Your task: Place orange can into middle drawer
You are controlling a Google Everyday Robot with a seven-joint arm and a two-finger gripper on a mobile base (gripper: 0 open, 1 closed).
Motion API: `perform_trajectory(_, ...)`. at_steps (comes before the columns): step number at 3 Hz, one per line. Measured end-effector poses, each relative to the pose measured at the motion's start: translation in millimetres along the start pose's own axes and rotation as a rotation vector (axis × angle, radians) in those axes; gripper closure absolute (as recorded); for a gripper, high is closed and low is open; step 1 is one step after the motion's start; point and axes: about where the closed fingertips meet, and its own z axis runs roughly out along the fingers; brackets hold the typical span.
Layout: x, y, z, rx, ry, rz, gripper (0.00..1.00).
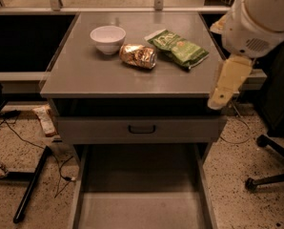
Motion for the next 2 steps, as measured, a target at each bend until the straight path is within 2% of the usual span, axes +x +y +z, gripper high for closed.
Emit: perform_trajectory(2, -40.6, -58.8, 40.0, 0.028, -0.182, -0.047, 0.00)
